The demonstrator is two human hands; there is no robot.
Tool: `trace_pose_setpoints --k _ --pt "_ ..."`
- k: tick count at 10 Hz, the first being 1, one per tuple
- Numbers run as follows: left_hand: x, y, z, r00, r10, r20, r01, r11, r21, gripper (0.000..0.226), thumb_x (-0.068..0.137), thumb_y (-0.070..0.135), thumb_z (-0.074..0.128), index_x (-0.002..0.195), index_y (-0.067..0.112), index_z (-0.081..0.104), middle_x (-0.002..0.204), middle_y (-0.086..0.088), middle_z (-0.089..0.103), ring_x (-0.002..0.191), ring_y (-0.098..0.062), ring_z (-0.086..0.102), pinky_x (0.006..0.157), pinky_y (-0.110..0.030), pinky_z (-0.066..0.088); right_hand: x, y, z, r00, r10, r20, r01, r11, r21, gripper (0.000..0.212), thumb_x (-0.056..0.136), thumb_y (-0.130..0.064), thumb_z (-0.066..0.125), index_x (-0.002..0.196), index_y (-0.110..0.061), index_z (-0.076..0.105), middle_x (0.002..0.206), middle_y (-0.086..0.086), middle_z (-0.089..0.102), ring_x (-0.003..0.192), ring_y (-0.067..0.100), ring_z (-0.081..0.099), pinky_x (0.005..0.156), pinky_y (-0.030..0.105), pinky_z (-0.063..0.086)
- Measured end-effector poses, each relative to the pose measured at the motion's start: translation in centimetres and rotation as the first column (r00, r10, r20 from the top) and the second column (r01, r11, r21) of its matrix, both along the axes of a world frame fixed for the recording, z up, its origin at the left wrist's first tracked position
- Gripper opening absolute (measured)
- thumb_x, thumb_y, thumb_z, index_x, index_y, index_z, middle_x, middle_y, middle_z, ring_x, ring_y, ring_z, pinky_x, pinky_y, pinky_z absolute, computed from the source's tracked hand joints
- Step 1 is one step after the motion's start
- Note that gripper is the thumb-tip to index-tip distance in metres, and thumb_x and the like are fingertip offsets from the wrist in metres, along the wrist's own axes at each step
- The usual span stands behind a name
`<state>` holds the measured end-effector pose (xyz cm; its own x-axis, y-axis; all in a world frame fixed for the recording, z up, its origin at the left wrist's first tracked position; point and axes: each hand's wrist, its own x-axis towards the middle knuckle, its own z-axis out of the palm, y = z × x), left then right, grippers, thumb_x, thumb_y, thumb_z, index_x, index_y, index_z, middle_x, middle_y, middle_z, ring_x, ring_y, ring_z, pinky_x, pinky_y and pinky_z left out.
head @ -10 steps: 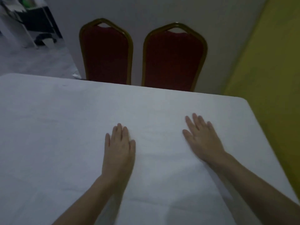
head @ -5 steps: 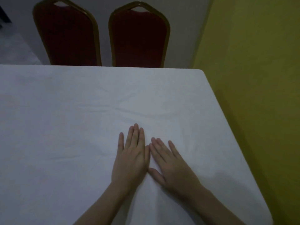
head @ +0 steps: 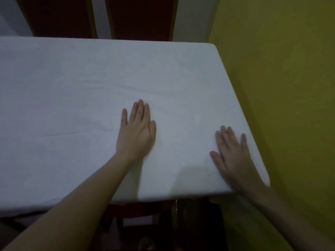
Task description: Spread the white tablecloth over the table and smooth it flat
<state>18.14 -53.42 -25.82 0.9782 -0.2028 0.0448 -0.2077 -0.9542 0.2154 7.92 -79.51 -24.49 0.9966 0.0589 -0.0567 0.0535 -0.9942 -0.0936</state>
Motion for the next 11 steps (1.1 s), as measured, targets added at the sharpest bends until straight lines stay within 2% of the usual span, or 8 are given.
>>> trace_pose_setpoints --k 1,2,4,5,6,8,9,11 --pt "0.0 0.0 -0.1 1.0 -0.002 -0.017 0.002 1.0 0.012 0.058 0.1 0.035 0.013 0.152 0.011 0.003 0.161 -0.006 0.0 0.148 -0.017 -0.004 0.12 -0.047 -0.001 -1.1 6.8 -0.3 0.939 0.343 0.007 -0.343 0.939 0.001 0.069 0.096 -0.052 0.023 0.144 -0.004 0.032 0.153 0.016 0.027 0.143 0.028 0.024 0.116 0.049 0.008" --pt "-0.1 0.3 0.0 1.0 -0.019 -0.014 0.018 1.0 -0.006 0.056 0.101 0.035 0.011 0.152 0.011 0.004 0.161 -0.006 0.0 0.148 -0.016 -0.004 0.121 -0.047 0.0 -1.6 11.7 -0.9 0.923 0.384 0.011 -0.385 0.922 0.036 0.074 0.094 -0.057 0.027 0.147 -0.004 0.028 0.156 0.015 0.021 0.146 0.027 0.018 0.119 0.049 0.01" --pt "-0.9 0.5 0.4 0.998 -0.013 0.057 0.018 0.995 -0.097 0.049 0.101 0.023 0.023 0.148 0.008 0.027 0.158 -0.008 0.023 0.146 -0.02 0.016 0.121 -0.043 0.008 -2.0 6.7 -0.8 0.959 0.283 0.02 -0.284 0.958 0.051 0.071 0.092 -0.059 0.022 0.152 -0.021 0.011 0.161 0.002 0.004 0.148 0.016 -0.001 0.119 0.044 0.002" --pt "-3.4 -0.2 0.6 0.999 0.027 0.033 -0.022 0.989 -0.144 0.049 0.101 0.022 0.024 0.148 0.01 0.026 0.158 -0.008 0.021 0.147 -0.02 0.013 0.121 -0.042 0.006 -2.8 2.6 -0.9 0.988 0.156 0.008 -0.156 0.987 0.044 0.073 0.09 -0.063 0.016 0.152 -0.026 0.006 0.161 -0.003 -0.001 0.147 0.013 -0.006 0.119 0.041 -0.003" --pt "-8.1 0.0 0.2 1.0 -0.009 0.018 0.011 0.993 -0.117 0.052 0.101 0.026 0.02 0.15 0.011 0.02 0.159 -0.008 0.015 0.148 -0.021 0.007 0.121 -0.042 0.004 -3.6 -1.9 -0.9 1.0 0.014 0.006 -0.015 0.998 0.066 0.074 0.088 -0.065 0.01 0.151 -0.027 0.003 0.16 -0.004 -0.004 0.146 0.01 -0.009 0.119 0.037 -0.005" --pt "-12.2 1.0 0.1 0.999 -0.024 0.027 0.022 0.996 0.084 0.057 0.097 0.031 0.018 0.149 0.009 0.024 0.157 -0.009 0.021 0.146 -0.022 0.016 0.119 -0.045 0.012 -5.3 -5.0 -0.6 0.986 -0.166 -0.026 0.167 0.983 0.078 0.073 0.09 -0.063 0.011 0.151 -0.024 0.002 0.16 -0.002 -0.007 0.148 0.018 -0.004 0.116 0.052 0.006" --pt "-11.9 1.0 0.9 0.992 -0.035 -0.122 0.047 0.994 0.094 0.061 0.095 0.035 0.01 0.151 0.009 0.013 0.16 -0.008 0.009 0.148 -0.022 0.006 0.118 -0.041 0.001 -5.3 -3.6 0.3 0.97 -0.216 -0.114 0.219 0.976 0.008 0.07 0.097 -0.053 0.018 0.151 -0.01 0.006 0.16 0.01 0.0 0.148 0.026 0.001 0.117 0.054 0.007" --pt "-12.8 1.5 9.5 0.914 -0.068 -0.401 0.072 0.997 -0.004 0.052 0.104 0.022 0.016 0.149 -0.001 0.005 0.159 -0.018 -0.003 0.148 -0.028 -0.002 0.118 -0.04 0.004 -5.1 2.7 8.8 0.935 0.052 -0.352 0.118 0.889 0.443 0.066 0.101 -0.042 0.025 0.15 -0.008 -0.003 0.16 0.008 -0.006 0.147 0.017 -0.003 0.12 0.04 0.002"
